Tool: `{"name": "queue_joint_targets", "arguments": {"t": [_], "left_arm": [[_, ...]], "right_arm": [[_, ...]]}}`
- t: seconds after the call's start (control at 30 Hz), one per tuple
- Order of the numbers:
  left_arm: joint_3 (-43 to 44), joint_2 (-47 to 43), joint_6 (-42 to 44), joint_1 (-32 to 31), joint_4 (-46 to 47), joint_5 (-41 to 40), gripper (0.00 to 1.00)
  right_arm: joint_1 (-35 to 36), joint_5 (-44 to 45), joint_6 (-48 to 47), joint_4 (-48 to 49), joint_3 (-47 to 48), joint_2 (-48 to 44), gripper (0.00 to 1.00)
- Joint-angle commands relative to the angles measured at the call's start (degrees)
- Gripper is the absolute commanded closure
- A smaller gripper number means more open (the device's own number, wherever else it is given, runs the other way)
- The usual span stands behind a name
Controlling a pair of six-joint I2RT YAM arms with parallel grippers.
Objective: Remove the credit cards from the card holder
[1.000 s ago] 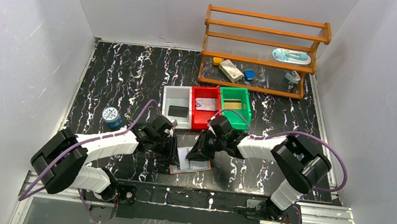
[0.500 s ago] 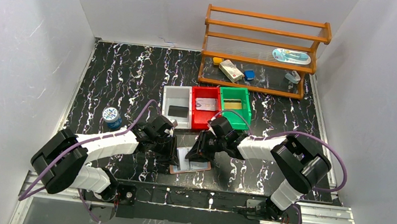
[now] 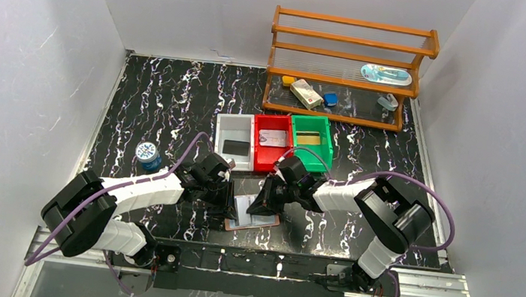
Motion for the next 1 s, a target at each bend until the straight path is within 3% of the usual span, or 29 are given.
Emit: {"name": "queue_joint_targets", "arguments": {"t": [0.0,0.53,0.73,0.97], "left_arm": [[-0.26,0.16,0.58,-0.22,-1.66,0.20,0.81],[-0.39,-0.55,0.78,-0.25,-2.81,-1.09,0.81],[2.93,-2.61,0.41,-0.26,-3.69,-1.48,0.61],[7.22,-3.19,2.22,-0.26,-0.85,2.36,0.52]], "right_arm": [[0.05,0.86,-1.03,0.30,-0.75,-2.58,0.87],[-4.06,-1.65,-5.78,-3.03,-2.71,-6.09,0.84],[-4.06,-1.63,-3.52,-0.69,-3.68,-5.10,0.83],[-4.02,-0.72,-2.54,-0.25,-4.78,-5.25,0.83]]}}
